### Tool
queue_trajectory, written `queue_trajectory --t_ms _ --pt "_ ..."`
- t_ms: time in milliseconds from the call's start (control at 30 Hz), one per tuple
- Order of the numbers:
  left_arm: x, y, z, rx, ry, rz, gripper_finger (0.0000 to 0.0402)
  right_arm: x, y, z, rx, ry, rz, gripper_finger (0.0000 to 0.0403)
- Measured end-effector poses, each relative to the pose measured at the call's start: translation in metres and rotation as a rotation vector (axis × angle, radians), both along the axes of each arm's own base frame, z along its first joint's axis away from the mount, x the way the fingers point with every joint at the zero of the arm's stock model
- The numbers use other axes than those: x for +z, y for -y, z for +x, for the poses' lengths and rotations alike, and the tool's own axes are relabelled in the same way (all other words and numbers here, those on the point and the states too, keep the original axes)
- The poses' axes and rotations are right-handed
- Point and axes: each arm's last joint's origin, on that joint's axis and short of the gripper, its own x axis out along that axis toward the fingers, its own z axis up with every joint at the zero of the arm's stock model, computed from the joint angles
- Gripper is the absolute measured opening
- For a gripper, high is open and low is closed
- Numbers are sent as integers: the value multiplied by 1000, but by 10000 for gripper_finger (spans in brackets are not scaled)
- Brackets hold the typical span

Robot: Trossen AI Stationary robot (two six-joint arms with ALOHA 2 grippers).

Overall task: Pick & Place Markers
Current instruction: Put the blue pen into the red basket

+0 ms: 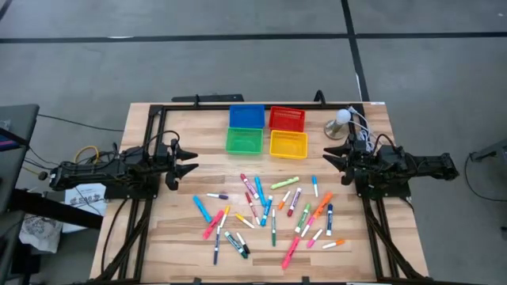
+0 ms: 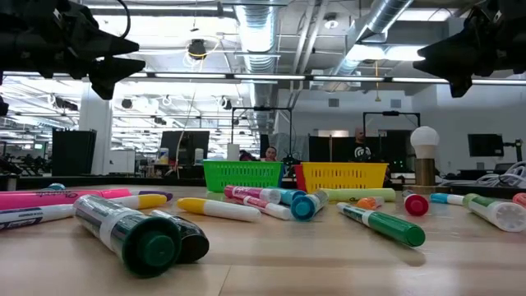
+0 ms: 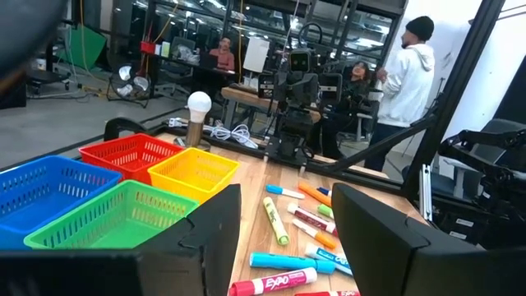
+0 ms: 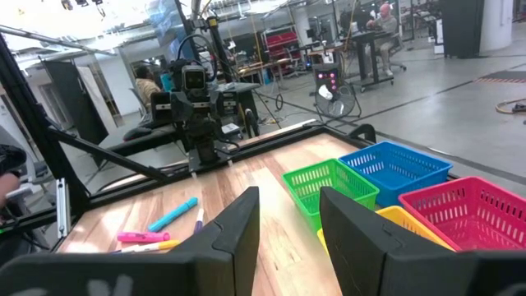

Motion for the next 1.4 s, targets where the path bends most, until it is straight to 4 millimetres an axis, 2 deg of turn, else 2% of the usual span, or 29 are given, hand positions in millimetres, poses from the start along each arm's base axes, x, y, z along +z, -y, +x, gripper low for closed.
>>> queue_trajectory --t_ms 167,433,833,933,1067,1200,1400 --pt "0 0 0 0 4 0 191 0 0 0 0 5 16 118" --pt "0 0 0 0 3 0 191 0 0 0 0 55 218 118" --pt "0 0 0 0 4 0 191 8 -1 0 47 128 204 118" --pt "0 0 0 0 4 0 191 13 -3 0 118 143 171 118" --pt "0 0 0 0 4 0 191 25 -4 2 128 128 155 118" --pt "0 0 0 0 4 0 191 40 -4 8 122 47 129 118" --pt "0 0 0 0 4 0 191 62 -6 28 94 -265 186 118"
